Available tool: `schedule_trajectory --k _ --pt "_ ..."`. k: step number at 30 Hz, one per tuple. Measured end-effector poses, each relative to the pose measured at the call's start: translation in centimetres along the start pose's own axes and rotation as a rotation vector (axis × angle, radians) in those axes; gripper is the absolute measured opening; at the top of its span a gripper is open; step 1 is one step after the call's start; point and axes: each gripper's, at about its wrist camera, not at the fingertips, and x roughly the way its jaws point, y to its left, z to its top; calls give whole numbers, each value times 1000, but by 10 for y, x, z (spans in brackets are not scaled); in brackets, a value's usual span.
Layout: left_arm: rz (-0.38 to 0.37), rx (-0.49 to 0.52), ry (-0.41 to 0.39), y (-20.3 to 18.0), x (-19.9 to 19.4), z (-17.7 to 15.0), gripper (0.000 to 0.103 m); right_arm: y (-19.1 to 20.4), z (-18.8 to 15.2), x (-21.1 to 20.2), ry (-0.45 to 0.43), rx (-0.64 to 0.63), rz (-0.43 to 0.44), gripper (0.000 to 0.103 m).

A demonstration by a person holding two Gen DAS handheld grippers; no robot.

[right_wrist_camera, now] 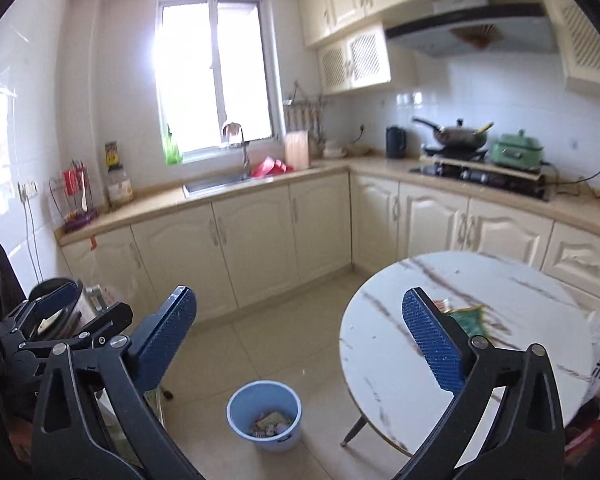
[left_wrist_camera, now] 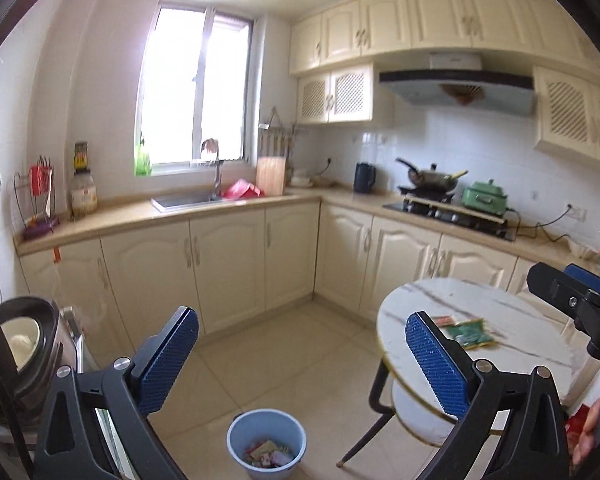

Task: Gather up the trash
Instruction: 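Bring both tools back from the bin toward the table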

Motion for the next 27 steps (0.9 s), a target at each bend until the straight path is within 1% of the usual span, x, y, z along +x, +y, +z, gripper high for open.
schedule_trajectory --k 1,2,5,11,13,14,17,21,27 --pt "-3 5 -20 -9 -12 0 102 -2 3 -16 -20 -6 -19 103" --pt "-5 11 -34 -7 -29 -14 102 -5 7 -28 -38 -9 -31 103" --pt "-23 23 -83 -23 -70 -31 102 -13 15 -67 -88 -16 -67 103" --pt "-53 19 -194 -23 -147 -60 102 -19 27 -131 -182 -26 -168 103" --pt "-65 16 -226 -27 -164 -68 102 -23 27 -153 -211 -27 -180 103" --pt "-70 18 -232 -20 -174 -79 102 -23 27 -160 -227 -25 -184 103" --pt "-84 36 -244 -22 -188 -96 102 -23 28 -175 -248 -26 -211 103" --pt "-92 59 -253 -21 -207 -114 102 -29 26 -189 -264 -20 -218 103" --pt "-92 65 -252 -16 -201 -112 102 -35 24 -188 -258 -12 -224 103"
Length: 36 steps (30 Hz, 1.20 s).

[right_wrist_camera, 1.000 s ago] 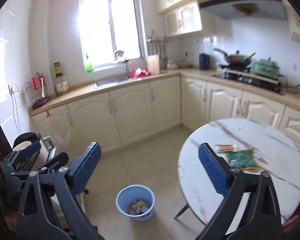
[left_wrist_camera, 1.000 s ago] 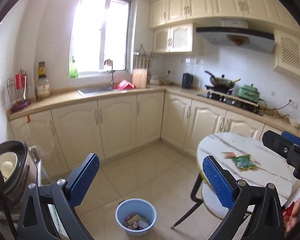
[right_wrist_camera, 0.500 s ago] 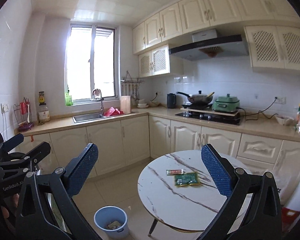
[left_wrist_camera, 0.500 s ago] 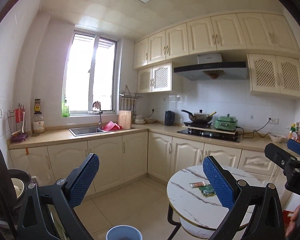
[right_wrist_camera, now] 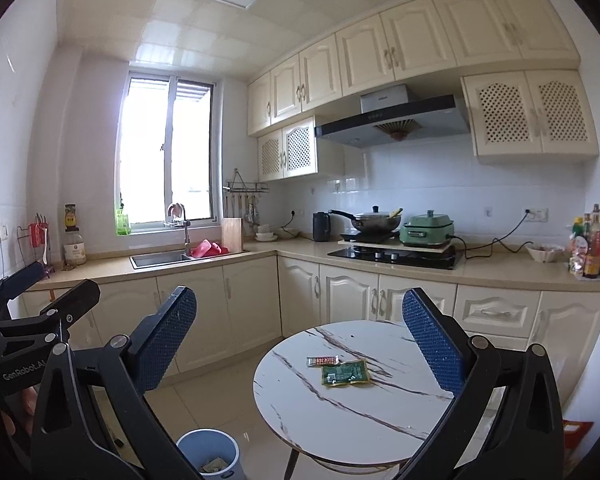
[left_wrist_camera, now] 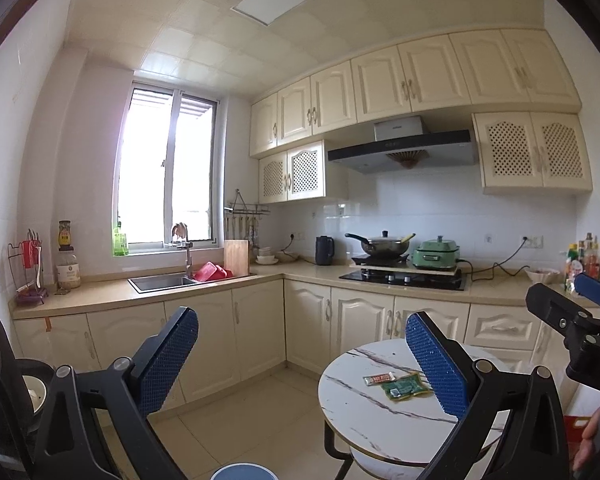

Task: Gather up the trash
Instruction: 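Bring both tools back from the bin toward the table, then move both open grippers down over the two packets on the table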

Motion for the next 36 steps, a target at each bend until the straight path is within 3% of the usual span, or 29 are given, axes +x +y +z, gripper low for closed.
schedule_trajectory --k 14,20,29,36 --pt "10 2 42 -5 44 29 102 -8 -10 15 33 11 -24 103" --pt "11 4 100 -1 81 31 102 -21 -21 35 76 16 -53 103" --pt "-11 -16 276 -9 177 24 102 -71 -66 109 254 62 -131 103" --pt "-23 18 403 -26 267 32 102 -108 -116 185 430 100 -129 103"
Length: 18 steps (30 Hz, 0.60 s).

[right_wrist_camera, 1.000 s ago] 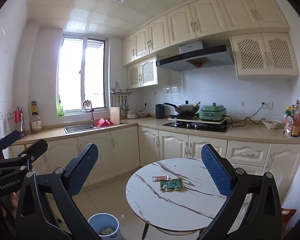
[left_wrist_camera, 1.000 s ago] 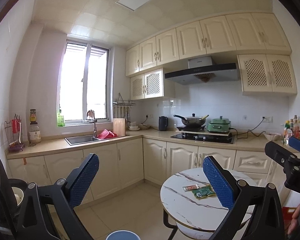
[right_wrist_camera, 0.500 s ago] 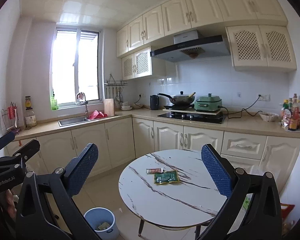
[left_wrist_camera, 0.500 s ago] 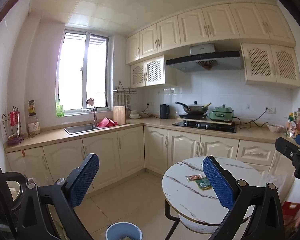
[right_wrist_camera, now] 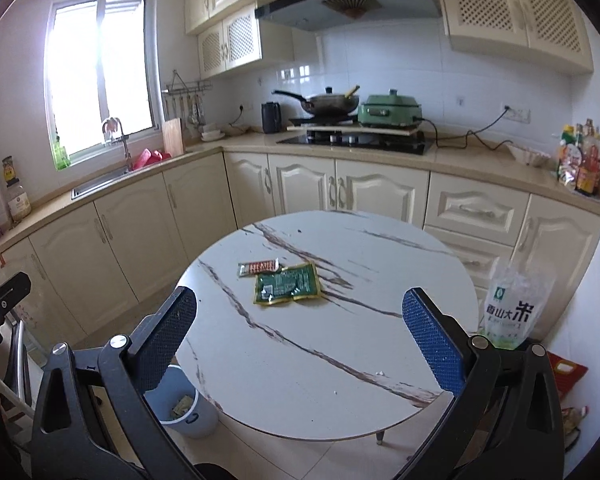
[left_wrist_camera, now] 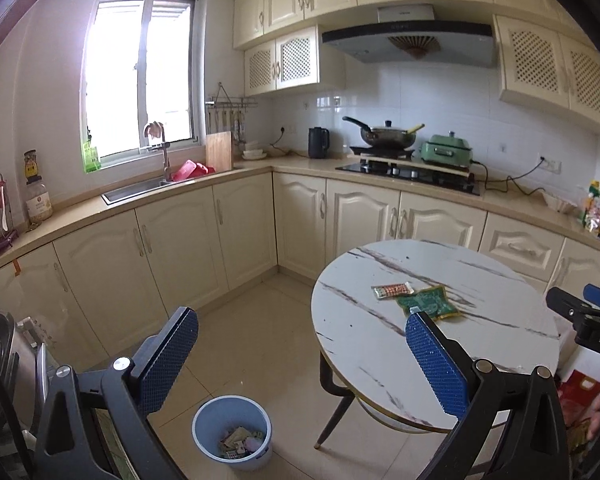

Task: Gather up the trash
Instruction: 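Move both open grippers down over the two packets on the table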

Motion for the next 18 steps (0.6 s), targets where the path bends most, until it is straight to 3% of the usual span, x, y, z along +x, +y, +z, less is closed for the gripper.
schedule_trajectory --k 10,18 --pt "6 10 132 7 123 56 102 9 -5 161 268 -71 101 103" --pt "5 9 207 16 219 82 102 16 -8 263 403 -117 125 103"
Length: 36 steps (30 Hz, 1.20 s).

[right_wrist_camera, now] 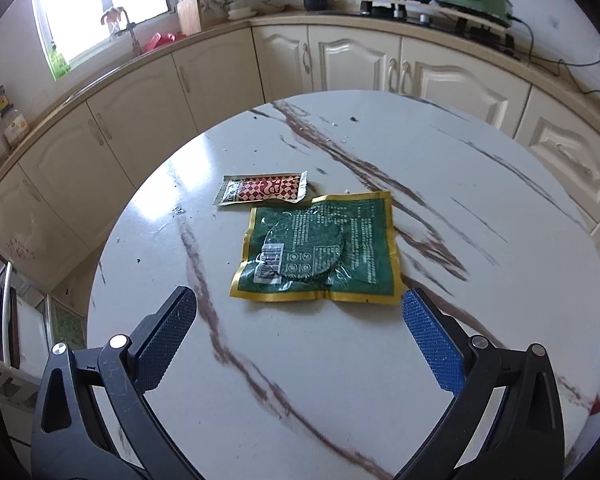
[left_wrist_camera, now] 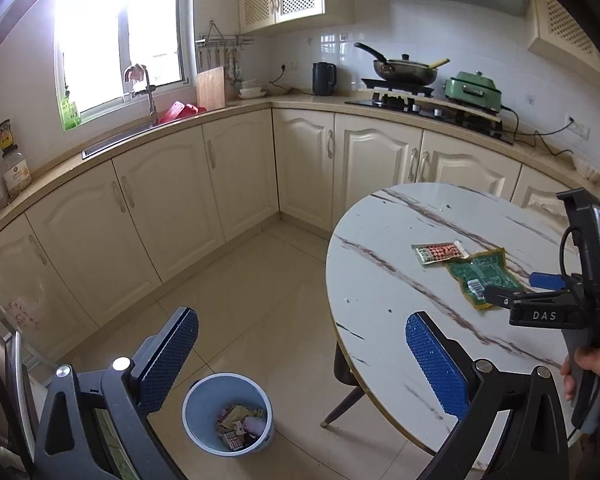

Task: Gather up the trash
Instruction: 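Move both open grippers down over the two packets on the table, then grasp the small red-white packet with the left gripper while the right closes on the green foil packet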

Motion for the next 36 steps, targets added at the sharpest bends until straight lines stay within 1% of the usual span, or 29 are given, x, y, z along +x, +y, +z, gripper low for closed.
schedule_trajectory --k 2,6,7,11,12,14,15,17,18,21,22,25,26,27,30,32,33,34,36 --pt "-9 1 15 -1 19 13 102 1 7 15 18 -28 4 103" --pt "-18 4 26 -1 48 27 102 1 17 39 58 -48 14 103" --pt "-25 9 28 -1 51 25 102 3 18 42 61 -62 5 103" --pt "-48 46 33 -10 75 39 102 -1 19 52 75 -90 -21 103" --pt "-57 54 33 -13 77 36 102 -2 19 51 71 -97 -21 103" --pt "-96 71 41 -22 89 40 102 -7 17 48 65 -98 -16 102" --pt "-122 87 49 -26 96 43 102 -9 16 48 66 -93 -30 101" --pt "-169 124 65 -37 111 49 102 -17 16 45 67 -89 -28 99" --pt "-205 147 71 -43 121 54 102 -21 16 44 65 -87 -23 99" --pt "-286 216 111 -63 153 69 102 -34 16 40 66 -76 -26 99" --pt "-303 246 120 -72 163 72 102 -38 15 38 64 -71 -20 99" --pt "-314 345 143 -96 193 81 102 -50 14 34 59 -49 -13 99" --pt "-329 380 152 -103 207 85 102 -54 14 33 56 -40 -9 99" --pt "-329 398 161 -111 215 86 102 -56 14 32 54 -31 -8 99" --pt "-321 439 209 -129 251 94 94 -64 13 30 48 -8 -4 99" --pt "-323 469 248 -142 272 96 78 -66 14 30 45 -5 0 99" --pt "-324 478 255 -147 279 96 77 -66 14 30 44 -6 3 99" --pt "-331 478 251 -150 286 98 78 -67 15 30 45 -5 2 99" --pt "-360 475 257 -155 296 104 78 -70 15 30 39 5 9 99"
